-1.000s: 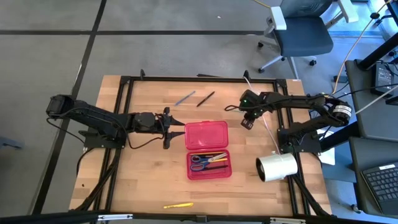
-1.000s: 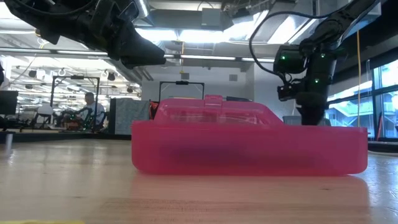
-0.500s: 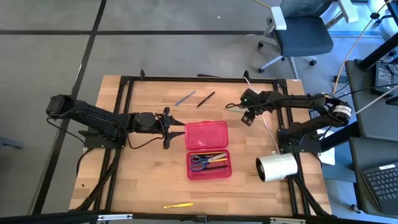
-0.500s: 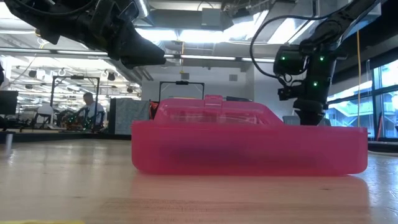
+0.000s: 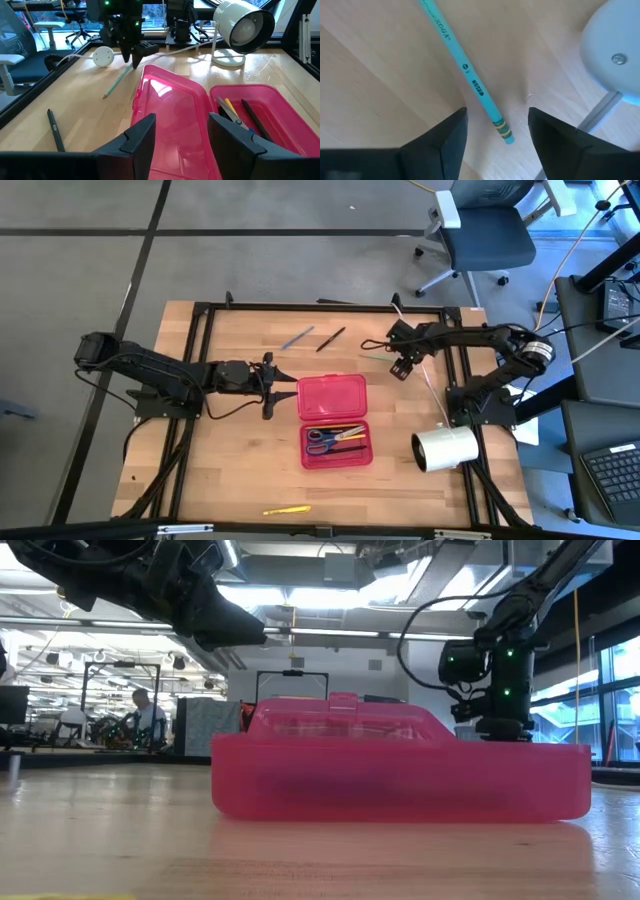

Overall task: Pick & place school supplies into a supply box
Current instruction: Put the light blue pencil into the red supply box

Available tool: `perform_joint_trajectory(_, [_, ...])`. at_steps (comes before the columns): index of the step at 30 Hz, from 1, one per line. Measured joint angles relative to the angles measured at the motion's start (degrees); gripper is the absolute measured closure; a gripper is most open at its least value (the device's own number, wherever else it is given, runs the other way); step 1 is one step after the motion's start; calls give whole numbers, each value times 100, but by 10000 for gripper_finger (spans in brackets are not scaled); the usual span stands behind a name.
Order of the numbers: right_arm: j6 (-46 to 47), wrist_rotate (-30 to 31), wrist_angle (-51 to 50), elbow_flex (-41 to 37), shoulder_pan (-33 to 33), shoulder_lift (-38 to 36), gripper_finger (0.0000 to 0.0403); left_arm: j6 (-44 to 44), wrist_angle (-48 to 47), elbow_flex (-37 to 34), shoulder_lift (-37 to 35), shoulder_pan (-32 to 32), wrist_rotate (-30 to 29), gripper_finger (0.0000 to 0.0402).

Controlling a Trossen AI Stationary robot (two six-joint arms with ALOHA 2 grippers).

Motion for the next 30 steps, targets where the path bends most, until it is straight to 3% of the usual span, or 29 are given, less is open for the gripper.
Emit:
perform_joint_trajectory(14, [456,-546,-246,10,47,113,278,-10,0,1,1,0,0,234])
perform_joint_trajectory(30, [769,-522,-440,-6,1185,117,286,-13,0,0,2,0,0,234])
